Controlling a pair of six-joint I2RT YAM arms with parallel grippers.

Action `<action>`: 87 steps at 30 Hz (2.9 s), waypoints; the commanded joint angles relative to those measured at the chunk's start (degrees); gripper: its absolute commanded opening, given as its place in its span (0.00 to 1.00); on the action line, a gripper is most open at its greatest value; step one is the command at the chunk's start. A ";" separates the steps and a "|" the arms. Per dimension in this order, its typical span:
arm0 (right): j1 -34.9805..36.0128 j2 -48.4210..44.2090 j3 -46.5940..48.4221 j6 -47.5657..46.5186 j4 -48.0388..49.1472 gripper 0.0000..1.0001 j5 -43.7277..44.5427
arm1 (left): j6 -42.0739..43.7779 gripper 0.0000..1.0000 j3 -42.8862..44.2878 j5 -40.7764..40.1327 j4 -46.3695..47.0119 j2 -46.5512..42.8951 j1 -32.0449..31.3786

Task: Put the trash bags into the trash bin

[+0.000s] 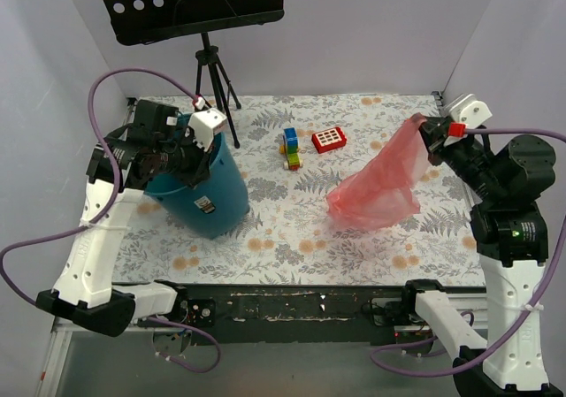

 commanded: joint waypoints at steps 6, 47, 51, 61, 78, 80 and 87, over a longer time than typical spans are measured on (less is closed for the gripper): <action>0.06 4.29 14.53 7.34 6.17 0.01 -3.31 | -1.69 0.00 4.92 21.11 2.23 3.13 -2.28; 2.42 32.33 51.99 40.39 29.02 0.01 -9.55 | 16.94 0.85 5.80 -17.28 20.60 -5.48 -30.25; 9.79 32.42 50.32 37.42 25.87 0.01 -8.94 | 17.64 0.87 4.31 -19.30 22.36 -5.83 -28.49; 31.76 30.75 38.37 19.67 15.40 0.01 4.83 | 17.29 0.85 8.77 -18.36 27.04 -4.17 -27.87; 55.32 43.23 49.60 0.41 22.96 0.01 32.28 | 23.35 0.70 1.68 -5.44 26.22 -12.77 -27.87; 58.66 44.28 51.89 -3.09 24.70 0.01 34.82 | 22.39 0.69 -0.87 -0.88 26.05 -13.83 -27.87; 61.93 45.78 51.99 -11.01 30.51 0.01 42.11 | 11.95 0.81 -14.13 6.55 42.18 -12.78 -27.87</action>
